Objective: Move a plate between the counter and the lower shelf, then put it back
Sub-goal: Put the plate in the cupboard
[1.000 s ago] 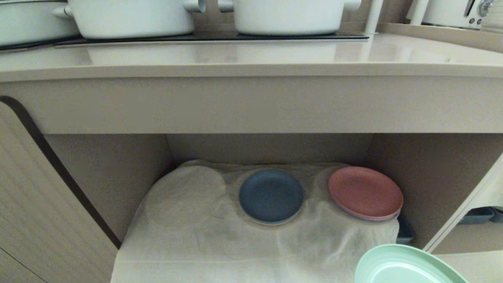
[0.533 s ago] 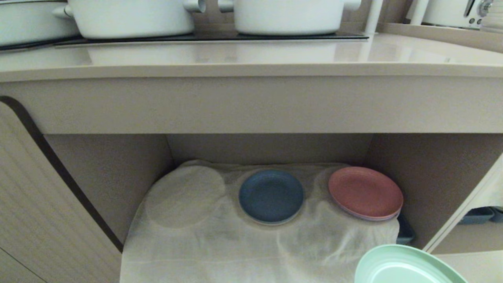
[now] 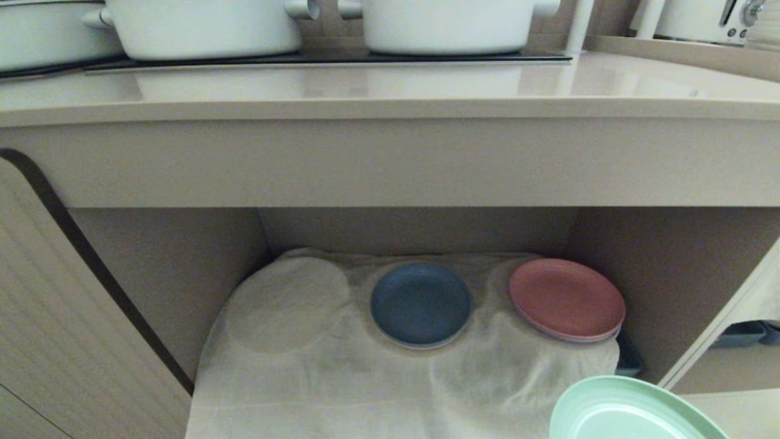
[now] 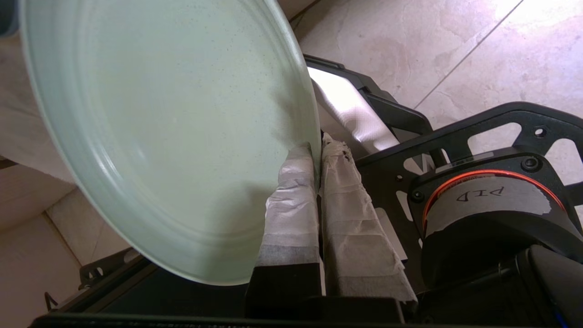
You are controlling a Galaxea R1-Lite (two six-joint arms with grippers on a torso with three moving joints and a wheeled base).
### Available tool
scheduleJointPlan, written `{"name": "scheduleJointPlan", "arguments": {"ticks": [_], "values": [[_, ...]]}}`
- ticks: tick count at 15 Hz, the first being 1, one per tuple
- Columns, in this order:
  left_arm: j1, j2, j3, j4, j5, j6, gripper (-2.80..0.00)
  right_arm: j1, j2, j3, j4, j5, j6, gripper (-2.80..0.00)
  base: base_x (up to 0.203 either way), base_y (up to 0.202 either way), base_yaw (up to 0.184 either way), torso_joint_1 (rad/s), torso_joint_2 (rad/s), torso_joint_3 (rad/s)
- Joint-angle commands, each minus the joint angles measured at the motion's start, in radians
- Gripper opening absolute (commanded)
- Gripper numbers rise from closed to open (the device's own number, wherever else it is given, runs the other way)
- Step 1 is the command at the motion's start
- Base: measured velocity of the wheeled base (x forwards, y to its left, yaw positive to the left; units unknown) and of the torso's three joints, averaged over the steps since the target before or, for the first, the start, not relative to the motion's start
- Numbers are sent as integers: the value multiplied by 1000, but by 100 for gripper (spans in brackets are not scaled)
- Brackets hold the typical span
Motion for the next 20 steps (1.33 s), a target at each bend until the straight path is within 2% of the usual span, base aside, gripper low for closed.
{"name": "scheduleJointPlan", "arguments": {"ticks": [1,8,20], "values": [[0,0,0,0,1,-1,-280,0,2,-2,4,0,5,-280,0,0,0,0,0,0],[0,0,0,0,1,-1,-280,1,2,-5,6,0,5,-280,-1,32,-3,1,0,1],[0,0,0,2,1,0,-280,2,2,-6,6,0,5,-280,0,195,-1,2,2,4]]}}
